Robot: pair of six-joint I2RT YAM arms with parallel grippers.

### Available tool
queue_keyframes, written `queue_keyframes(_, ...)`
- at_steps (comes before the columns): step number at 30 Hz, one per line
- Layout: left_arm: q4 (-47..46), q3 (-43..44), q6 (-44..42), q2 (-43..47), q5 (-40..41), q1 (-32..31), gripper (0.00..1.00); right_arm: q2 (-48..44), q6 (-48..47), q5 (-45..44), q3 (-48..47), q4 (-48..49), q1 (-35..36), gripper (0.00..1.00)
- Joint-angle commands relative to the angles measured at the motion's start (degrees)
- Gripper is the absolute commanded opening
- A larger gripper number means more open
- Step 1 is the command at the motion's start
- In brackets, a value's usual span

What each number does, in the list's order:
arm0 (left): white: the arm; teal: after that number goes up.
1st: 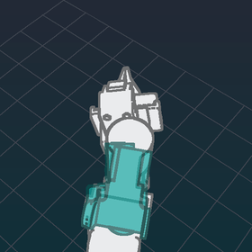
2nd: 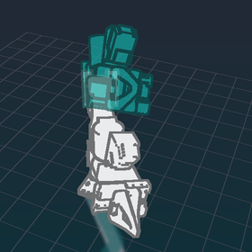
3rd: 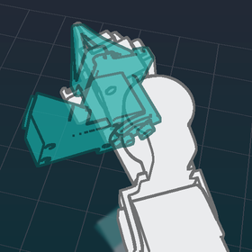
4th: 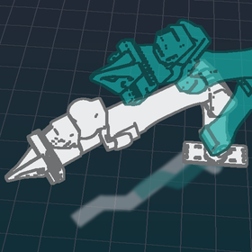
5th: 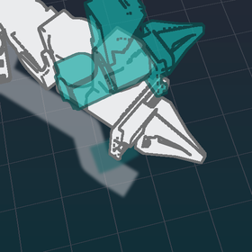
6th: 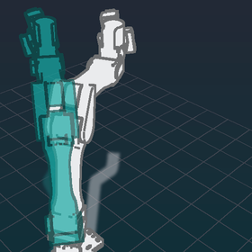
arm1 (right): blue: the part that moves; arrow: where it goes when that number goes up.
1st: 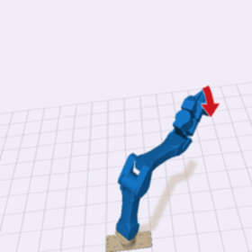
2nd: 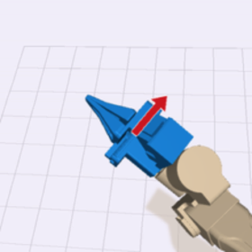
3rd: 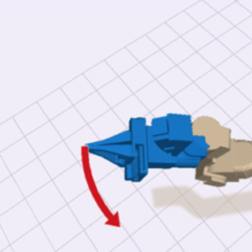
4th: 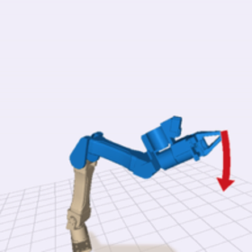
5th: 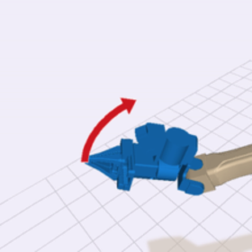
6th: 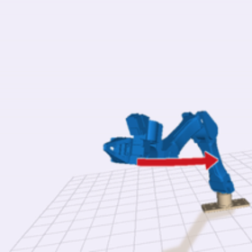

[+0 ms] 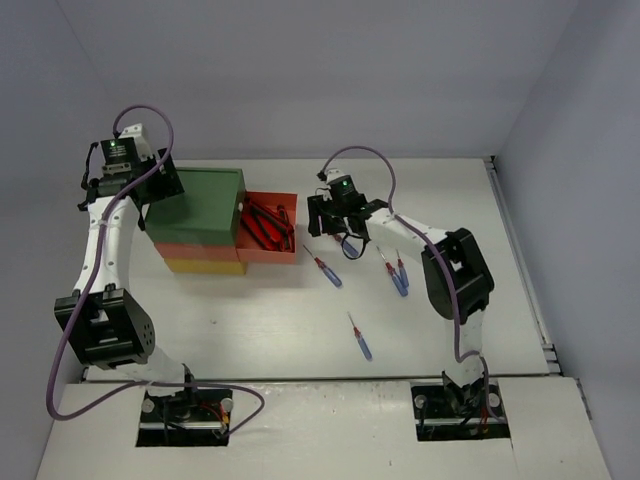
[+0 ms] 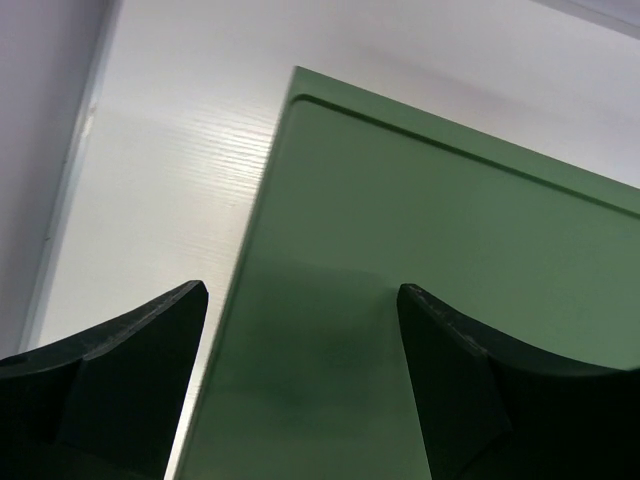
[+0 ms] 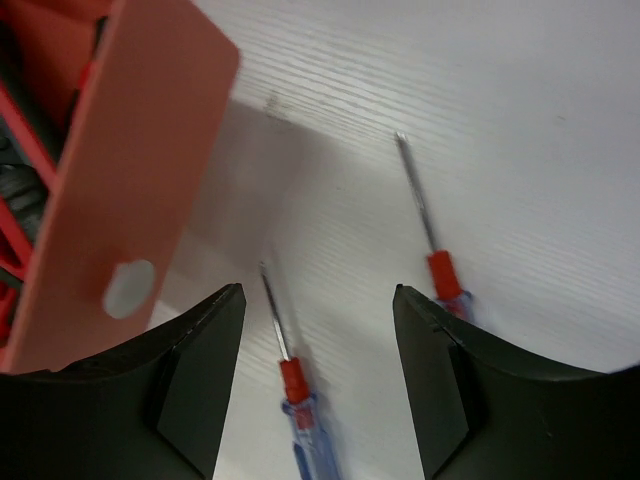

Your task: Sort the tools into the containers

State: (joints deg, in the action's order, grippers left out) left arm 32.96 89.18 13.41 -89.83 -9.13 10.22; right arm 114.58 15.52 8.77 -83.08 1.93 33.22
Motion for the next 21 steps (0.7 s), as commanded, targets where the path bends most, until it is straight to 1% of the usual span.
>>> queue_keyframes(1, -7.0, -2.3, -0.5, 2.2, -5.0, -0.2, 0.74, 1.4, 1.0, 1.8, -6.7, 4.8, 3.9, 0.58)
queue_keyframes(7, -8.0, -3.9, 0.6, 1.6, -7.2, -0.2, 0.74, 4.1, 1.7, 2.2, -12.8, 6.3, 7.3, 0.58)
queue_keyframes(12, -9.4, -4.8, 3.1, 1.2, -11.1, -0.2, 0.74, 5.3, 3.1, 1.4, -16.7, 8.8, 9.6, 0.58)
queue_keyframes(21, -9.9, -5.5, 6.2, 1.2, -11.8, 1.4, 0.74, 14.4, 9.7, 5.3, -26.2, 13.1, 12.5, 0.58)
